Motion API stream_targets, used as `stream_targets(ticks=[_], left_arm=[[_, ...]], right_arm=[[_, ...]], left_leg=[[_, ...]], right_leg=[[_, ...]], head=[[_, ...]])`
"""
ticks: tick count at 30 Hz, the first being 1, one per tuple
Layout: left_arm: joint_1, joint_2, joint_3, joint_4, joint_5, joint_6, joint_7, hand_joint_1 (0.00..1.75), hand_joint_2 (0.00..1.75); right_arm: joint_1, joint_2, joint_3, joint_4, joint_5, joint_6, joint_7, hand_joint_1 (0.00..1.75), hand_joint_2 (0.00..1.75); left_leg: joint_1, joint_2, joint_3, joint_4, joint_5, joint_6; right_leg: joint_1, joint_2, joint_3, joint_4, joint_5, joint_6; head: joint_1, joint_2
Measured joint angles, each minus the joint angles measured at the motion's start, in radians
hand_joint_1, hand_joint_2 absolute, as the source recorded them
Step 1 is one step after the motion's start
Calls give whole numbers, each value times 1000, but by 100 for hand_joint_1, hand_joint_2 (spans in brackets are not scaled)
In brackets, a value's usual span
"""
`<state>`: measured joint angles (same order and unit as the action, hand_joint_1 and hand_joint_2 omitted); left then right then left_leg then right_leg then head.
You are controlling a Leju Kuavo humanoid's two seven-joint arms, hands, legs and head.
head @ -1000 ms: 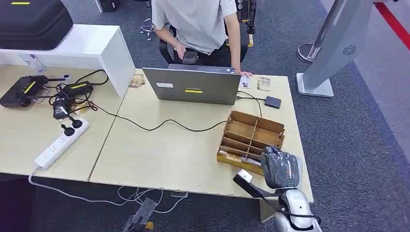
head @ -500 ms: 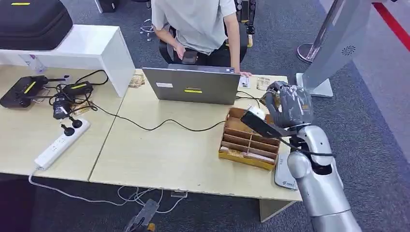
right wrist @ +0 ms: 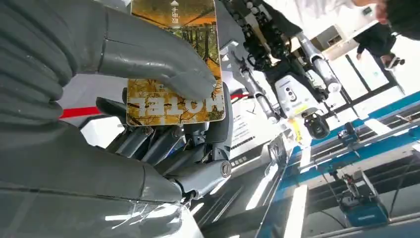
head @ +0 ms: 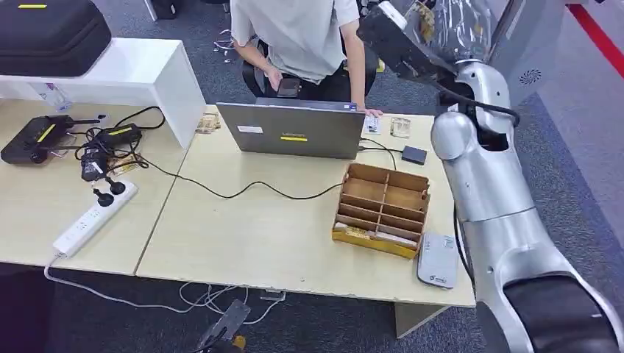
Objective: Pass the card to the sensor for recognition and then transmit it.
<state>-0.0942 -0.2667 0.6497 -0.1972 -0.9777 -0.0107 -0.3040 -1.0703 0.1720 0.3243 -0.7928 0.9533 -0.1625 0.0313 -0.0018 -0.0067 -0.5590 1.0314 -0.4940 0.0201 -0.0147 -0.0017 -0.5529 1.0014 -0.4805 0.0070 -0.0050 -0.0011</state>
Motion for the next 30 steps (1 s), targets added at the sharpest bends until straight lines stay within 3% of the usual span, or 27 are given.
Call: stream_targets(ticks=[16,30], left_arm=[[-3,-4,0,0,-21,-23,9,0,175],[-3,-4,0,0,-20,-39,9,0,175]], right_arm=[[-66,125,47,201,84,-8,49,175,175],[-66,145,70,277,108,-14,49,175,175]], left_leg=[[1,0,0,0,0,0],[0,0,0,0,0,0]], right_leg=[[0,0,0,0,0,0],[0,0,0,0,0,0]], head=[[0,0],[0,0]])
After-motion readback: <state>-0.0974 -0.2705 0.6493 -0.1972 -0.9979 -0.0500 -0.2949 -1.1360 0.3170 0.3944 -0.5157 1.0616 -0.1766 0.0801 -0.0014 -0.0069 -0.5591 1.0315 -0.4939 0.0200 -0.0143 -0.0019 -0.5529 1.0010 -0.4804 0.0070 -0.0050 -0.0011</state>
